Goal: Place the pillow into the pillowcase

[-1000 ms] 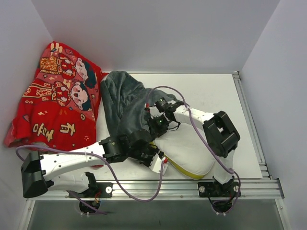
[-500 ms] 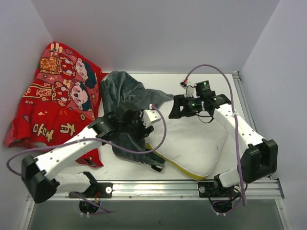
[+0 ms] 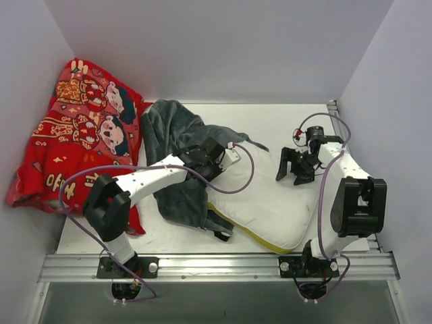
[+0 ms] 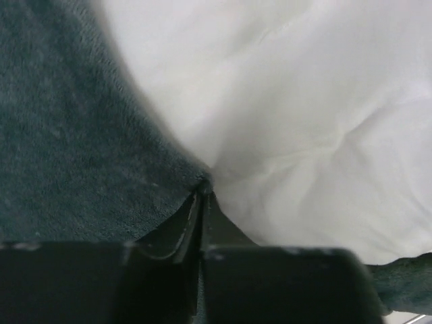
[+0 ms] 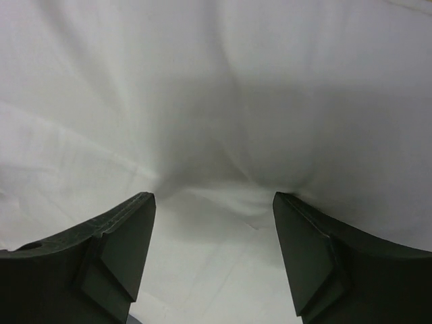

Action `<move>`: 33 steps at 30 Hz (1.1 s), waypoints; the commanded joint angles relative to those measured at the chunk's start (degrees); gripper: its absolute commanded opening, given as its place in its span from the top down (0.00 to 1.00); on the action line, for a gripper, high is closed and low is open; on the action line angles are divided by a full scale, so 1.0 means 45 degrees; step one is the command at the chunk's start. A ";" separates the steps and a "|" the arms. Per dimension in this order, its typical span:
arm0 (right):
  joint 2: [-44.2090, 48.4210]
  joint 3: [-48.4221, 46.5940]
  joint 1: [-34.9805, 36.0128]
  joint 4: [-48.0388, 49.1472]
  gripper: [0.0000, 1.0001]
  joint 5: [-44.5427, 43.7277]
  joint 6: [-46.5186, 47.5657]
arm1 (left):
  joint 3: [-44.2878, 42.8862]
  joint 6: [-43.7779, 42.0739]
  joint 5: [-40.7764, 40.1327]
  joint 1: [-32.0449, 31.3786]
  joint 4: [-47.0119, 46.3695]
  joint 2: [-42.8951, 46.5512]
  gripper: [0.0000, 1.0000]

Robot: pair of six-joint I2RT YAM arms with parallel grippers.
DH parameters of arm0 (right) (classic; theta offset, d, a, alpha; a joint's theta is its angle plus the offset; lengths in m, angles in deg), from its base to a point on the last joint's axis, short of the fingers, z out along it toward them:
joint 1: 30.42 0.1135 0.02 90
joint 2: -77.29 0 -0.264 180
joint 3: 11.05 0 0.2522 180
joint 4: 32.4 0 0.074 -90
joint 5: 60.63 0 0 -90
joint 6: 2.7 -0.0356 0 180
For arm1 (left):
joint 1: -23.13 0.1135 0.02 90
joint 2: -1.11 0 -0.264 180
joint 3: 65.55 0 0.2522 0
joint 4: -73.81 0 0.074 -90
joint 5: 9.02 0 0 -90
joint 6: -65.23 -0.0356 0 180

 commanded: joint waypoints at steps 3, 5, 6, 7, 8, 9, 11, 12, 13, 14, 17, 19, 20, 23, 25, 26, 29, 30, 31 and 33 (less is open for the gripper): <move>-0.1306 0.0099 0.0006 -0.0855 0.43 0.1686 -0.0062 | -0.1675 0.0056 0.2010 -0.0729 -0.0345 -0.0599 1.00; -0.1132 0.0196 0.0026 -0.0679 0.56 0.2563 -0.0278 | -0.2046 -0.0001 0.3318 -0.1702 -0.0443 -0.0814 1.00; -0.0937 0.0293 0.0026 -0.0562 0.62 0.3322 -0.0336 | -0.2474 -0.0002 0.4389 -0.2153 -0.0443 -0.0892 1.00; -0.0723 0.0430 0.0026 -0.0271 0.67 0.3658 -0.0549 | -0.2671 -0.0040 0.5192 -0.2467 -0.0463 -0.1048 1.00; -0.0334 0.0508 0.0026 -0.0172 0.72 0.4010 -0.0648 | -0.2789 -0.0079 0.6109 -0.3011 -0.0501 -0.1088 1.00; -0.0137 0.0683 0.0026 -0.0093 0.83 0.4381 -0.0804 | -0.2887 0.0017 0.6776 -0.3249 -0.0560 -0.1147 1.00; 0.0331 0.0840 0.0026 0.0063 0.92 0.5240 -0.1058 | -0.2792 -0.0079 0.7522 -0.3465 -0.0522 -0.1264 1.00; 0.0489 0.0957 0.0026 0.0064 1.00 0.5321 -0.1098 | -0.2558 0.0056 0.7467 -0.3408 -0.0541 -0.1206 1.00; 0.0626 0.1036 0.0026 0.0025 1.00 0.5283 -0.1098 | -0.2015 0.0057 0.7427 -0.3233 -0.0541 -0.1128 1.00; 0.0917 0.1133 -0.0013 0.0005 1.00 0.5341 -0.1001 | -0.1642 0.0038 0.7408 -0.3019 -0.0541 -0.0973 1.00; 0.1600 0.1504 -0.0013 -0.0540 1.00 0.5283 -0.0534 | -0.0723 0.0116 0.7057 -0.1789 -0.0483 -0.0037 0.77; 0.1953 0.1661 -0.0013 -0.1126 0.94 0.5012 0.0247 | -0.0817 0.0096 0.6745 -0.0854 -0.0327 0.0978 0.53; 0.2342 0.1642 -0.0091 -0.1302 0.81 0.4855 0.0501 | -0.1088 0.0212 0.6473 -0.0559 -0.0326 0.1310 0.44; 0.3105 0.1156 -0.0306 -0.1421 0.35 0.4212 0.1186 | -0.2121 0.0252 0.4567 -0.0146 -0.0345 0.1938 0.29; 0.3108 0.0320 -0.0404 -0.1343 0.26 0.3645 0.1477 | -0.2535 0.0310 0.3409 0.0009 -0.0326 0.1686 0.27; 0.2895 0.0082 -0.0443 -0.1285 0.21 0.3178 0.1461 | -0.2865 0.0408 0.2746 0.0088 -0.0307 0.1511 0.27; 0.2077 -0.0679 -0.0774 -0.0894 0.16 0.2433 0.1363 | -0.3277 0.1126 0.2078 0.0691 -0.0365 0.0497 0.27; 0.1821 -0.0856 -0.0872 -0.0816 0.15 0.2161 0.1363 | -0.3665 0.1382 0.2037 0.0907 -0.0288 -0.0183 0.27; 0.1567 -0.0974 -0.1028 -0.0777 0.15 0.2023 0.1285 | -0.3843 0.1636 0.2017 0.1102 -0.0287 -0.0499 0.27; 0.0708 -0.1287 -0.1165 -0.0698 0.12 0.1652 0.1285 | -0.4292 0.2515 0.1707 0.1591 -0.0248 -0.1511 0.27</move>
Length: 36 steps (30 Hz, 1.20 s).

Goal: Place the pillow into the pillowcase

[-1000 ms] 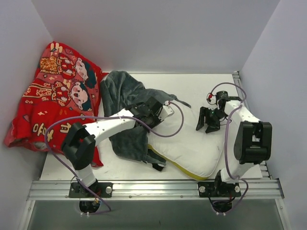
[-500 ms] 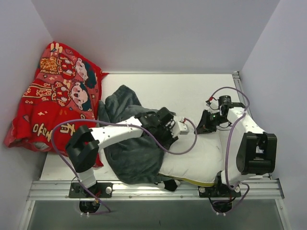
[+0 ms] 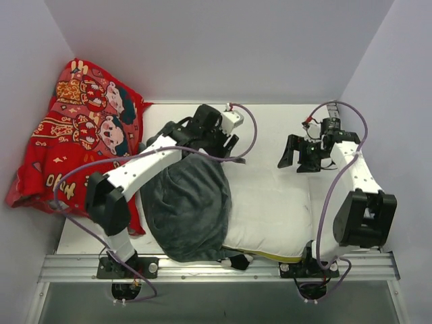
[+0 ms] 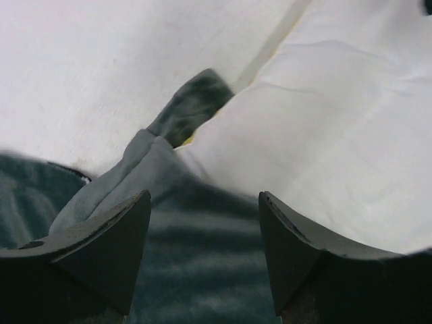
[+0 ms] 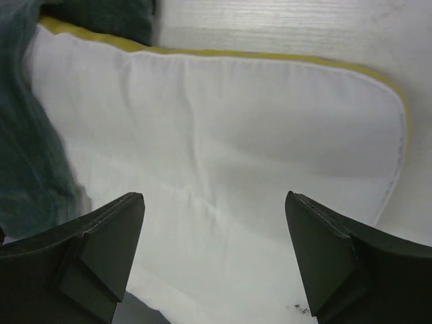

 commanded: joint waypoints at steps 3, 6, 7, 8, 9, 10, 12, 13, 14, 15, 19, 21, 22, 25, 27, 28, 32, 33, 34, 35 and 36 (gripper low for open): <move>-0.2164 -0.0594 -0.0472 -0.0135 0.10 -0.1139 -0.0213 | -0.1680 0.1849 -0.1282 0.1055 0.0466 -0.2952 0.27; -0.2848 -0.0284 -0.0590 -0.0115 0.09 -0.0749 -0.0311 | -0.2599 0.1948 -0.1205 0.1288 0.0682 -0.4106 0.28; -0.2966 -0.0204 -0.0609 -0.0115 0.09 -0.0322 -0.0311 | -0.2755 0.1967 -0.1089 0.1309 0.0702 -0.4382 0.28; -0.3180 -0.0145 -0.0590 -0.0135 0.09 -0.0009 -0.0311 | -0.3008 0.2006 -0.1108 0.1348 0.0741 -0.4636 0.29; -0.3279 -0.0048 -0.0609 -0.0135 0.09 0.0227 -0.0369 | -0.3108 0.2026 -0.1050 0.1445 0.0819 -0.5064 0.30; -0.3415 0.0088 -0.0590 -0.0135 0.10 0.0635 -0.0350 | -0.3186 0.2026 -0.0798 0.1484 0.0839 -0.5300 0.35; -0.3591 0.0167 -0.0590 -0.0135 0.15 0.0989 -0.0350 | -0.3382 0.2065 -0.0582 0.1543 0.0859 -0.5846 0.42; -0.3747 0.0264 -0.0590 -0.0135 0.18 0.1261 -0.0331 | -0.3440 0.2065 -0.0406 0.1563 0.0897 -0.6004 0.55; -0.3806 0.0304 -0.0590 -0.0135 0.25 0.1651 -0.0331 | -0.3634 0.2162 0.0021 0.1582 0.0936 -0.6160 0.61; -0.3846 0.0343 -0.0590 -0.0135 0.31 0.1945 -0.0292 | -0.3713 0.2221 0.0315 0.1563 0.0976 -0.6413 0.70; -0.3944 0.0461 -0.0356 -0.0018 0.66 0.3098 -0.0388 | -0.4416 0.2591 0.2871 0.1291 0.0587 -0.6592 1.00; -0.3905 0.0305 -0.0122 0.0158 0.84 0.3837 -0.0681 | -0.5115 0.3176 0.4312 0.0686 0.0042 -0.6456 1.00; -0.3808 0.0246 0.0169 0.0236 0.89 0.4113 -0.0972 | -0.5410 0.3468 0.4728 0.0375 -0.0194 -0.6416 1.00; -0.3399 -0.0085 0.0717 0.0548 1.00 0.4622 -0.1462 | -0.6774 0.4485 0.5318 -0.0817 -0.0976 -0.6415 1.00; -0.3202 -0.0222 0.0758 0.0802 1.00 0.5071 -0.2047 | -0.7189 0.5207 0.5279 -0.1480 -0.1656 -0.6512 1.00; -0.3008 -0.0262 0.0719 0.0822 1.00 0.5343 -0.2204 | -0.7539 0.5422 0.5028 -0.1600 -0.1815 -0.6571 1.00; -0.2480 -0.0612 -0.0409 0.0861 1.00 0.5347 -0.2362 | -0.7893 0.5661 0.4030 -0.1524 -0.2636 -0.7000 1.00; -0.2421 -0.0710 -0.0646 0.0881 1.00 0.5269 -0.2362 | -0.8048 0.5524 0.3990 -0.1388 -0.2889 -0.7311 1.00; -0.2362 -0.0905 -0.0938 0.0900 1.00 0.5152 -0.2343 | -0.8263 0.5329 0.3913 -0.1000 -0.2872 -0.7527 1.00; -0.2362 -0.0965 -0.1154 0.0997 1.00 0.4861 -0.2362 | -0.8806 0.4882 0.3854 -0.0802 -0.2891 -0.7761 1.00; -0.2342 -0.1004 -0.1465 0.1017 1.00 0.4626 -0.2227 | -0.9102 0.4607 0.4047 -0.0530 -0.2911 -0.8305 1.00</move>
